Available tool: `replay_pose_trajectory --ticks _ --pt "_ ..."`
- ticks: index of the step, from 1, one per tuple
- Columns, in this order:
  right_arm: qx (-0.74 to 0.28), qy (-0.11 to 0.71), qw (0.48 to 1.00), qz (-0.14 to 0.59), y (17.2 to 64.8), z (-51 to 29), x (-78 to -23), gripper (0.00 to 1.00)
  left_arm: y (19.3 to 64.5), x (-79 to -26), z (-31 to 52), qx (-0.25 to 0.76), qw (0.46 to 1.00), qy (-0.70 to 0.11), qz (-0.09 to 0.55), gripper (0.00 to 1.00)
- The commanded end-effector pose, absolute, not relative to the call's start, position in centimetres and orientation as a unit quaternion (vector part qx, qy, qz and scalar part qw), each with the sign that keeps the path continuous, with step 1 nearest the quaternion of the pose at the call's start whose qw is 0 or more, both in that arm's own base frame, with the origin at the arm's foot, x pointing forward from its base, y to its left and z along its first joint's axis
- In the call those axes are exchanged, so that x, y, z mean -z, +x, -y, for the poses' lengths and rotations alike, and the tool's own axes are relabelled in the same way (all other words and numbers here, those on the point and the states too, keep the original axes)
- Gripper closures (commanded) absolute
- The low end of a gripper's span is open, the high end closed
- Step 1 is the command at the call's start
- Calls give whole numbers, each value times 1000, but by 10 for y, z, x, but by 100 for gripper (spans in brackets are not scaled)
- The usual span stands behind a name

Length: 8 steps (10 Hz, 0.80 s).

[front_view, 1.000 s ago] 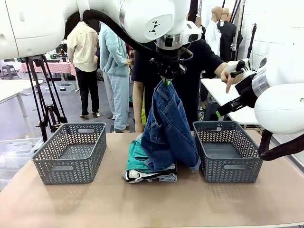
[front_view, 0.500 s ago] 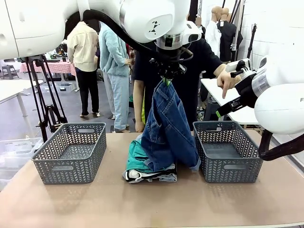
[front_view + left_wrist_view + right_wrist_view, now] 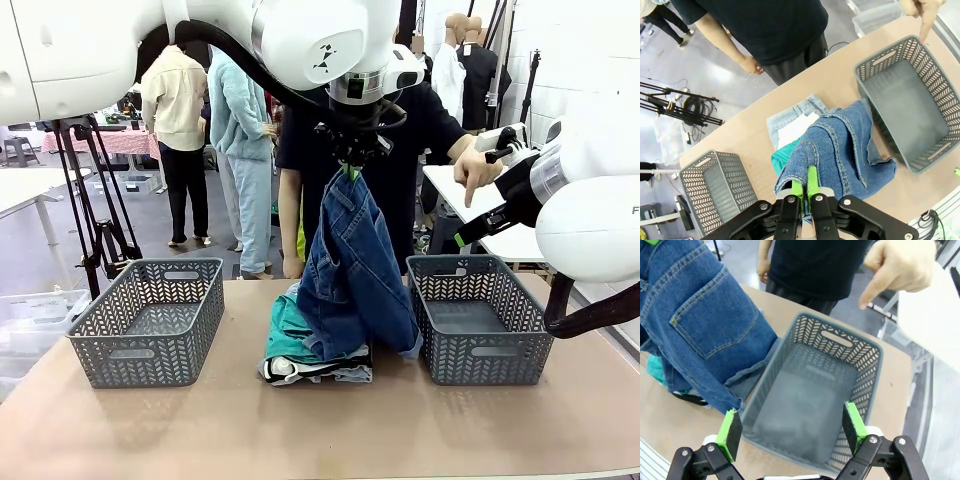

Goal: Sort the tops and bottoms.
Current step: Sort the clothes according to human instructions.

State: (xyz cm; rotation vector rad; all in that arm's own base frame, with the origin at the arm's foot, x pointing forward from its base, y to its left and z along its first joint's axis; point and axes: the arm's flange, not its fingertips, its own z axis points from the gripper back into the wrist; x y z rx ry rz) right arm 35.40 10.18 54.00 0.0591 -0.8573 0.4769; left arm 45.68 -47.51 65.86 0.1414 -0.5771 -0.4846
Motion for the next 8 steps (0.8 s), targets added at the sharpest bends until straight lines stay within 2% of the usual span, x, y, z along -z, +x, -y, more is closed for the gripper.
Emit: replay_pose_trajectory --ticks 1,5,8 --pt "-222 14 892 393 330 -82 -565 0 455 -666 471 233 928 64 283 100" --pt "-175 4 899 400 285 -32 -593 0 455 -666 471 233 928 64 283 100" --pt "-144 8 915 377 269 -6 -584 0 455 -666 471 233 928 64 283 100"
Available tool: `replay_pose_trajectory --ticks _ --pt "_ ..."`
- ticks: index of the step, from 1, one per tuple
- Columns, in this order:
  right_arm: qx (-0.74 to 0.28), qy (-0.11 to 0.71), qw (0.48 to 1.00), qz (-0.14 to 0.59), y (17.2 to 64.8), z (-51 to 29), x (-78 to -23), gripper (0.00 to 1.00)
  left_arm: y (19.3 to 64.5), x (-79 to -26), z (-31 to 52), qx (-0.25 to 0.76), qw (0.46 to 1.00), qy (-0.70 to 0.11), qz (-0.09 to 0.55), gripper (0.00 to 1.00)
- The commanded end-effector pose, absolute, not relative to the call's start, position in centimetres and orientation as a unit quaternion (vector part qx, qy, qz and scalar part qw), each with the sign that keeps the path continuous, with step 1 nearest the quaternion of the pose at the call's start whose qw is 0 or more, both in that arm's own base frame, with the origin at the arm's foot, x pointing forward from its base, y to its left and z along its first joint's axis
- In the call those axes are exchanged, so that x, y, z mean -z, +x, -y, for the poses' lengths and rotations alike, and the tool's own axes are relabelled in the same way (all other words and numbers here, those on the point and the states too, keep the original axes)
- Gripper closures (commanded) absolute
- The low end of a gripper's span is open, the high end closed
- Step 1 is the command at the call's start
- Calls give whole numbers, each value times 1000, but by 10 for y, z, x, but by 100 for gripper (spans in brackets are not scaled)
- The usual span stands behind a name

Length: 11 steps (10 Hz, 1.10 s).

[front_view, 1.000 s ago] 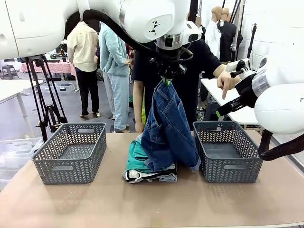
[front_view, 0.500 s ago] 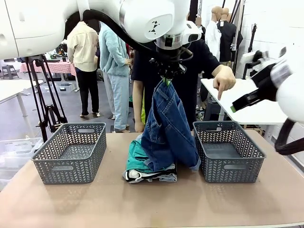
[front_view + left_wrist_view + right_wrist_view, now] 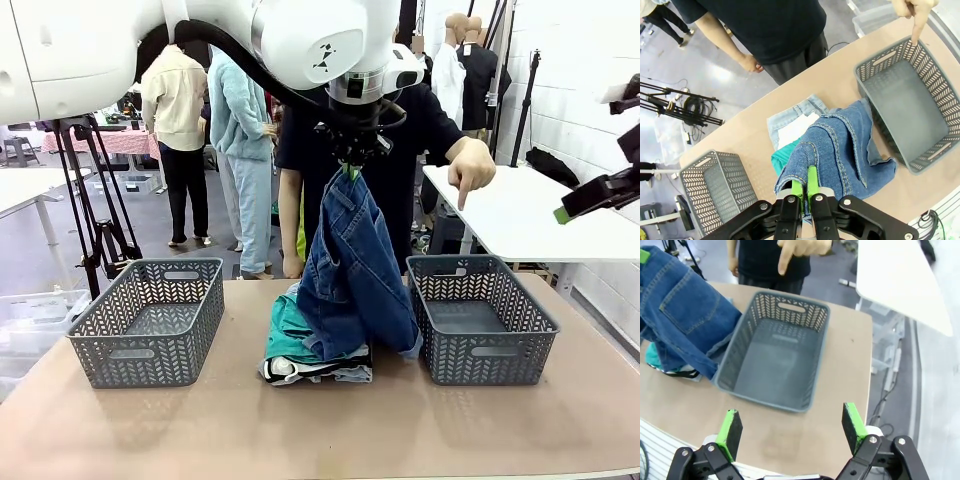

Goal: Sort the tops and bottoms.
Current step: Sort the clothes according to human instructions.

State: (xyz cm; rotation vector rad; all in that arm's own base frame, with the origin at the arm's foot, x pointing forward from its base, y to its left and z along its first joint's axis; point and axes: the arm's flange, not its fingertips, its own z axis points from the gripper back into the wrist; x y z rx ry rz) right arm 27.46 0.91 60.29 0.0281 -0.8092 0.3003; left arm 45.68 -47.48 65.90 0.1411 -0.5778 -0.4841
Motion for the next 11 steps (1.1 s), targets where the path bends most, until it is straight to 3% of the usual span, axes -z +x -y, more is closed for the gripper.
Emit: replay_pose_trajectory --ticks 1,2,7,11 --pt "-130 36 915 380 279 -4 -573 0 455 -666 471 233 928 64 283 100" --pt "-146 14 908 392 275 -9 -603 0 457 -659 475 236 927 69 282 100" --pt "-146 14 908 392 275 -9 -603 0 503 -764 541 214 870 69 439 100" --pt "-146 14 908 392 275 -9 -603 0 539 -784 617 294 846 -23 444 100"
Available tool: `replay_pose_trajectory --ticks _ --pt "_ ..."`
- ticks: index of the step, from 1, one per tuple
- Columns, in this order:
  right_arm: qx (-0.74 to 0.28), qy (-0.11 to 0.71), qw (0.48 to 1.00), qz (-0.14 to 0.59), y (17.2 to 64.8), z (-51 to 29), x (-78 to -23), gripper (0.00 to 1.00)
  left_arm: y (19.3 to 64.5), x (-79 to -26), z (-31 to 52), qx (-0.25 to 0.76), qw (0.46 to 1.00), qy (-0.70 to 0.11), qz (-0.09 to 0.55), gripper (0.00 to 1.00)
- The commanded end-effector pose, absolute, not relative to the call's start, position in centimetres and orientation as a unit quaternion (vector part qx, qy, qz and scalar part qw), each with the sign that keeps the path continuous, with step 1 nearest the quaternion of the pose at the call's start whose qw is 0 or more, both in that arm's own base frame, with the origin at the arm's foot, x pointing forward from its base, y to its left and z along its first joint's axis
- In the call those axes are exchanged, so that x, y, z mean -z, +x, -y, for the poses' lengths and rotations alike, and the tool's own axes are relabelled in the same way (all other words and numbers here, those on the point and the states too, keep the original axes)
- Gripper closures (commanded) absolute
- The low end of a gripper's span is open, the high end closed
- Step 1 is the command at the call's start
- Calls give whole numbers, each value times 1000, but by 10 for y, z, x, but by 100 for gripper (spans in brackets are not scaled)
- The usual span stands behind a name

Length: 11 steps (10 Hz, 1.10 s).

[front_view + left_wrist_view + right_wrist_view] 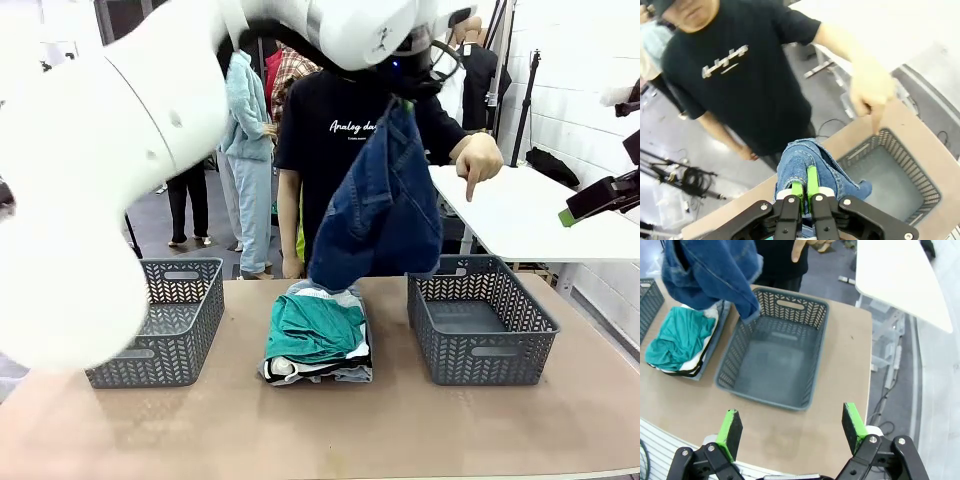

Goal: Sort the tops and bottoms.
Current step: Sort the clothes according to human instructions.

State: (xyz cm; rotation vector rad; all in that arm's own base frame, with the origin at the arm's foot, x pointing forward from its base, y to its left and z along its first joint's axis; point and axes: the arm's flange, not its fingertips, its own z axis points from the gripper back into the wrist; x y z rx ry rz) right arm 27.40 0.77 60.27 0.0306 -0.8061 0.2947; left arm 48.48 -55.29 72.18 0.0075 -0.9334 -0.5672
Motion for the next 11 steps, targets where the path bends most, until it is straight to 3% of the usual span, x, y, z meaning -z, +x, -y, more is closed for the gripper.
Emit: replay_pose_trajectory --ticks 1,4,5,10,11 --pt "-146 14 908 392 275 -9 -603 0 541 -793 638 316 834 -29 451 100" --pt "-146 14 908 392 275 -9 -603 0 541 -795 666 341 831 -66 435 100" --pt "-146 14 908 392 275 -9 -603 0 475 -716 575 327 831 -53 446 100" --pt "-146 14 908 392 275 -9 -603 0 479 -710 575 329 834 -52 440 100" --pt "-146 14 908 392 275 -9 -603 0 484 -716 584 331 802 -110 485 100"
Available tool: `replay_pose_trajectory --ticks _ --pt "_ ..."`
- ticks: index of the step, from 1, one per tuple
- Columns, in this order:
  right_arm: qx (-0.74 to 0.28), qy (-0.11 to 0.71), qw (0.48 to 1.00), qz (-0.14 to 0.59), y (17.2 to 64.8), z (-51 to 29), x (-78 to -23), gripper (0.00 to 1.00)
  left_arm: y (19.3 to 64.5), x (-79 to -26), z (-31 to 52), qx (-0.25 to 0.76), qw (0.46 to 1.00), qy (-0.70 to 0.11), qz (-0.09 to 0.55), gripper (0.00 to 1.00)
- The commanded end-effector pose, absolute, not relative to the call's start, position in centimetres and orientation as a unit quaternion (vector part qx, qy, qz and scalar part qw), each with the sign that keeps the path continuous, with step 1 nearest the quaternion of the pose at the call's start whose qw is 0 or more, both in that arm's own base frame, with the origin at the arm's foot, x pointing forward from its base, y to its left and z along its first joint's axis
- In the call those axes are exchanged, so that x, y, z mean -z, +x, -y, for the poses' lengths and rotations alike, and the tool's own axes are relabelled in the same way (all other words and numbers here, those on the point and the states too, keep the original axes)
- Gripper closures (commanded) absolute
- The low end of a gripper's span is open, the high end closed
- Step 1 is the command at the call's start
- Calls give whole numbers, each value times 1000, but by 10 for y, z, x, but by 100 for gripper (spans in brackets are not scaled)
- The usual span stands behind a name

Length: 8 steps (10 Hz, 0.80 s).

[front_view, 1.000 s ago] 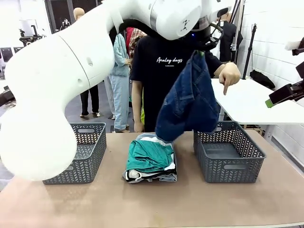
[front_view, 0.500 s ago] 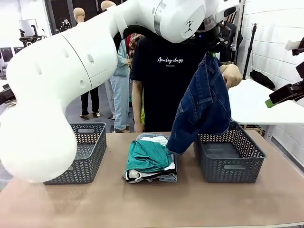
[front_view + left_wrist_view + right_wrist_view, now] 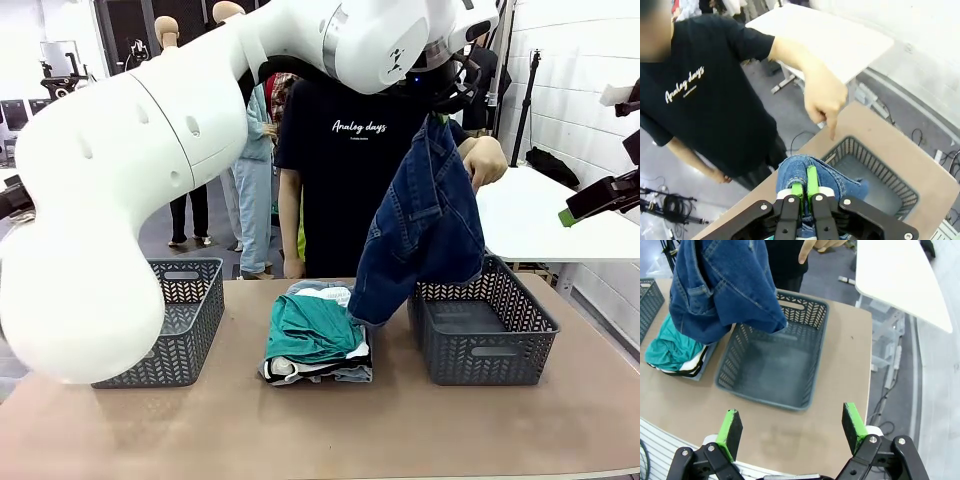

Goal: Sort the tops and bottoms.
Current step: Sort the clothes according to human instructions.

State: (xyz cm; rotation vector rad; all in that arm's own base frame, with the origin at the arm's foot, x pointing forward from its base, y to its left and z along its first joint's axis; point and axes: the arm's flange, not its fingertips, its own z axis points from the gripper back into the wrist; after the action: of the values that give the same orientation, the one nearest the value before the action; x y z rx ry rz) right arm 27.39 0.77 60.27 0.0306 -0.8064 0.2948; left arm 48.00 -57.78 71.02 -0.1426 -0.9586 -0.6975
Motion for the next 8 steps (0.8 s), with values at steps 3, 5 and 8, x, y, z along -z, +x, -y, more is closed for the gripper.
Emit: replay_pose_trajectory --ticks 3,5,8 --pt "-146 14 908 392 275 -9 -603 0 505 -733 615 344 765 -173 516 100" --pt "-146 14 908 392 275 -9 -603 0 507 -753 627 345 741 -180 547 100" --pt "-146 14 908 392 275 -9 -603 0 519 -772 658 356 683 -231 594 100"
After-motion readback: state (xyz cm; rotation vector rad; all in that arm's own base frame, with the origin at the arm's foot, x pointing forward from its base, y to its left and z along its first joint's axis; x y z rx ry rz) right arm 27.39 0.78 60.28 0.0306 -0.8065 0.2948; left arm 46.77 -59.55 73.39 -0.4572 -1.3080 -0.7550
